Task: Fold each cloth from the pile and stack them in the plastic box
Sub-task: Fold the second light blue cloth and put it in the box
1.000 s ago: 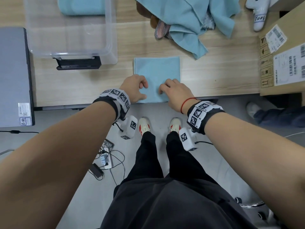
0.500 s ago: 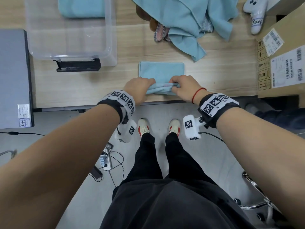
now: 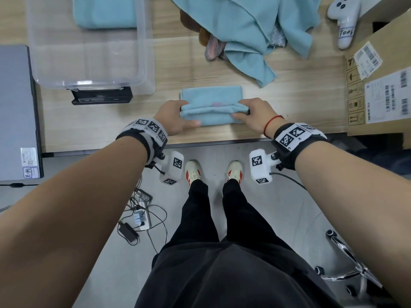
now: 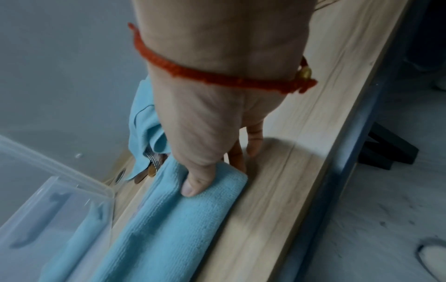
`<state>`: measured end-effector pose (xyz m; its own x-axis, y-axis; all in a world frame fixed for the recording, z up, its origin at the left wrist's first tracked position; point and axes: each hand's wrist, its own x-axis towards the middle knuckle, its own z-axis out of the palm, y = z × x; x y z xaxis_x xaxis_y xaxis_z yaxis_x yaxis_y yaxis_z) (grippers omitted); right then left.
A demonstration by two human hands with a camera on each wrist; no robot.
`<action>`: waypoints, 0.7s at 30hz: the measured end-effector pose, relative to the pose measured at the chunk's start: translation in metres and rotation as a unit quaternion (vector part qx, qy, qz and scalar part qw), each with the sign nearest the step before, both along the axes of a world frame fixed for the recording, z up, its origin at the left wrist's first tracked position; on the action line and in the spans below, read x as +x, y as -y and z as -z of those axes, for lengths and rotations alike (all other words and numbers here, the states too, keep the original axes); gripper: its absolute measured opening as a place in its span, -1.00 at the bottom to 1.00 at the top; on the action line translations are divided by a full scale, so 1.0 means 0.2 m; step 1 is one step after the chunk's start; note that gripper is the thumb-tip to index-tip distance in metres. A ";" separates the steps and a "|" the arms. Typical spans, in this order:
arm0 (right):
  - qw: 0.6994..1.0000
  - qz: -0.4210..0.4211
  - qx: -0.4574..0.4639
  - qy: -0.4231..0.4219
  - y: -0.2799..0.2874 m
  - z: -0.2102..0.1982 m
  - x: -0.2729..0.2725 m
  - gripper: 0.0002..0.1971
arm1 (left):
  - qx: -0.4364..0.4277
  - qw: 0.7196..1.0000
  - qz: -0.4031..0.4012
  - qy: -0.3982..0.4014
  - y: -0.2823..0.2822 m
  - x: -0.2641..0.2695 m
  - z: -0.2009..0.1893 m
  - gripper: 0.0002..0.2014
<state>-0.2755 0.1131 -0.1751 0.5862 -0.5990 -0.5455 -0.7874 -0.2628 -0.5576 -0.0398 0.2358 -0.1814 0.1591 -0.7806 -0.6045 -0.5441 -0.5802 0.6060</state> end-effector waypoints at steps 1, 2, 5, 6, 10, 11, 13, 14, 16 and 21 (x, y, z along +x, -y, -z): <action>1.000 0.021 0.012 0.013 0.01 0.01 0.00 -0.82 | 0.014 0.999 -0.024 -0.027 0.00 0.01 0.00 -0.50; 0.999 0.035 0.018 0.020 0.03 0.02 0.01 -0.82 | 0.023 0.998 -0.040 -0.041 0.00 0.01 0.00 -0.48; 0.998 0.049 0.026 0.029 0.07 0.04 0.04 -0.79 | 0.017 0.999 -0.045 -0.007 0.01 0.02 0.01 -0.62; 0.998 0.050 0.024 0.029 0.08 0.05 0.05 -0.78 | 0.012 0.999 -0.049 0.001 0.02 0.02 0.02 -0.62; 0.998 0.063 0.009 0.016 0.11 0.08 0.09 -0.73 | -0.003 0.998 -0.068 0.011 0.06 0.05 0.07 -0.55; 0.998 0.070 0.004 0.007 0.12 0.09 0.10 -0.70 | -0.004 0.997 -0.075 0.018 0.07 0.05 0.08 -0.51; 0.996 0.083 -0.006 -0.018 0.13 0.09 0.12 -0.58 | 0.000 0.995 -0.094 0.038 0.09 0.05 0.10 -0.44; 0.995 0.089 -0.010 -0.033 0.14 0.09 0.13 -0.52 | 0.004 0.994 -0.101 0.042 0.10 0.05 0.12 -0.42; 0.993 0.099 -0.011 -0.060 0.15 0.09 0.15 -0.48 | 0.013 0.993 -0.110 0.044 0.11 0.06 0.14 -0.42; 0.990 0.103 -0.033 -0.094 0.18 0.10 0.19 -0.53 | 0.030 0.990 -0.126 0.064 0.15 0.06 0.17 -0.52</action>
